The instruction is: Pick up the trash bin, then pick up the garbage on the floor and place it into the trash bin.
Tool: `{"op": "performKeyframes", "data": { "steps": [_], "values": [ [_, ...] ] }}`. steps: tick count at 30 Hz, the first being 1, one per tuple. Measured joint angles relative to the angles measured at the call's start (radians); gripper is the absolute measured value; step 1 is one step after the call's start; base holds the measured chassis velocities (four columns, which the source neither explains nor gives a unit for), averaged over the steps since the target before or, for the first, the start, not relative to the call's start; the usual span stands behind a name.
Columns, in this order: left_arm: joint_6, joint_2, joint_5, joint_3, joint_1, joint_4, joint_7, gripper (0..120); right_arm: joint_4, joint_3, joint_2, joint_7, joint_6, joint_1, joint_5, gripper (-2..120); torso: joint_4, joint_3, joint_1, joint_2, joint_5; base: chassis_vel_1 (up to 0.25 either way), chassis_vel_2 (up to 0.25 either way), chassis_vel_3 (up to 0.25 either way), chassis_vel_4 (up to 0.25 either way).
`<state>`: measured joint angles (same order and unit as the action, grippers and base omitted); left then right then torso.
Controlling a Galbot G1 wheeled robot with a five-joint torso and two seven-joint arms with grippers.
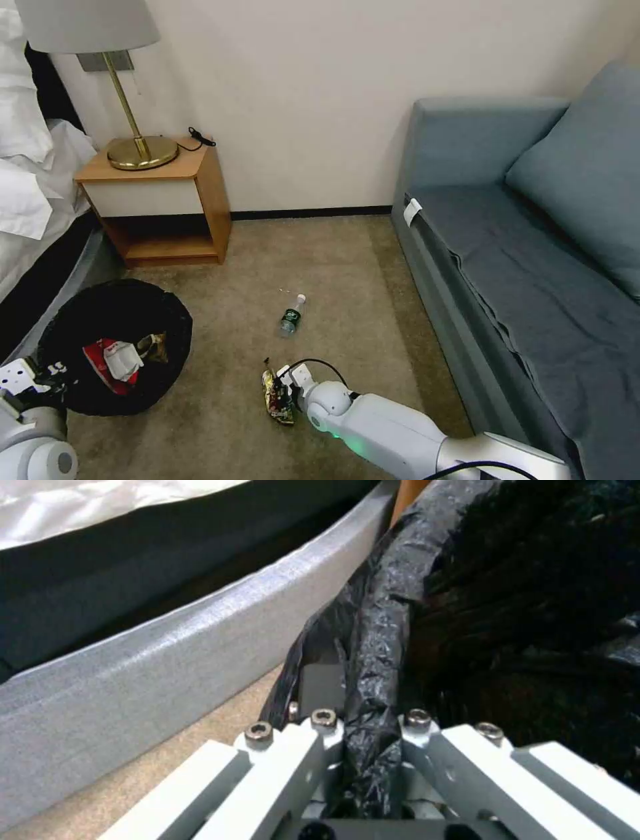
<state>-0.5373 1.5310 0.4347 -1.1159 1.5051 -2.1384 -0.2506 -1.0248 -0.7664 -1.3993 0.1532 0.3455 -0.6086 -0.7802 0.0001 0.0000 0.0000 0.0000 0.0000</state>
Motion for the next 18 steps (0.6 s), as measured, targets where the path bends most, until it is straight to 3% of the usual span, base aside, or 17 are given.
{"op": "performKeyframes", "data": {
  "steps": [18],
  "values": [
    [-0.002,-0.003,0.0,0.006,-0.002,0.004,0.001,2,-0.154,0.04,0.075,0.0,-0.033,0.032,-0.015,0,-0.0001,0.0,0.0,0.0,0.0,0.0,0.0,0.0,0.0]
  ]
}}
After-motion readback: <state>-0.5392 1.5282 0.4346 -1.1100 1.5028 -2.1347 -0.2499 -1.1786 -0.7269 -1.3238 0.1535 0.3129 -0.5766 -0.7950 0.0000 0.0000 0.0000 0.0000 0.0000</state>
